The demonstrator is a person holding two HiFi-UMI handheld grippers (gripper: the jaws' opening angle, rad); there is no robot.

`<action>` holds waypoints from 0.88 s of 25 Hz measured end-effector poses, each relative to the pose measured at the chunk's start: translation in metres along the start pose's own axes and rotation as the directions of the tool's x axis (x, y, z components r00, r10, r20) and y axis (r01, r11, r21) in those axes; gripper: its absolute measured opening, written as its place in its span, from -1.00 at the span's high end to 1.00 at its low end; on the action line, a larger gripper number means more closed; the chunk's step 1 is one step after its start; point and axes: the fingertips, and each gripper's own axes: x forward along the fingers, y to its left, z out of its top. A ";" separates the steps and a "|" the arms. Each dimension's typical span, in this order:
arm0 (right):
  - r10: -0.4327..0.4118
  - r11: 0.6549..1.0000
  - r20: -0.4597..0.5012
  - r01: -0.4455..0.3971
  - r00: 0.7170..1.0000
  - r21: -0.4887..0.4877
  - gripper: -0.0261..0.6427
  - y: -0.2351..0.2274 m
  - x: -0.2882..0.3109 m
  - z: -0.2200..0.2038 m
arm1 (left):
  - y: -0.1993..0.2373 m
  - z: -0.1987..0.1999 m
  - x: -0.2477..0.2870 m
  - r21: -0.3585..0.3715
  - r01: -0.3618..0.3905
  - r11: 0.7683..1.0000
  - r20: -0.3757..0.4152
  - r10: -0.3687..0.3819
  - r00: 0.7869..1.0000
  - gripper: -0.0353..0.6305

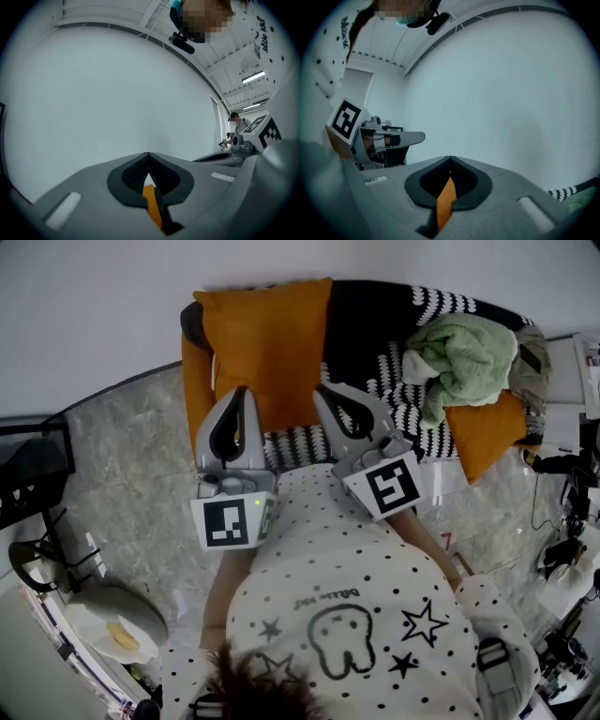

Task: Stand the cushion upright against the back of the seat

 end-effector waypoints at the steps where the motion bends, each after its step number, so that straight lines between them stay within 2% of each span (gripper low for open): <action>1: 0.000 1.000 0.000 0.000 1.000 0.001 0.93 0.000 0.000 0.000 | 0.001 0.001 0.000 0.001 -0.003 1.000 0.005 0.003 1.000 0.94; 22: 0.015 1.000 -0.021 -0.016 1.000 -0.024 0.93 -0.002 0.007 -0.001 | 0.010 0.002 0.003 -0.010 -0.025 1.000 0.008 0.025 1.000 0.94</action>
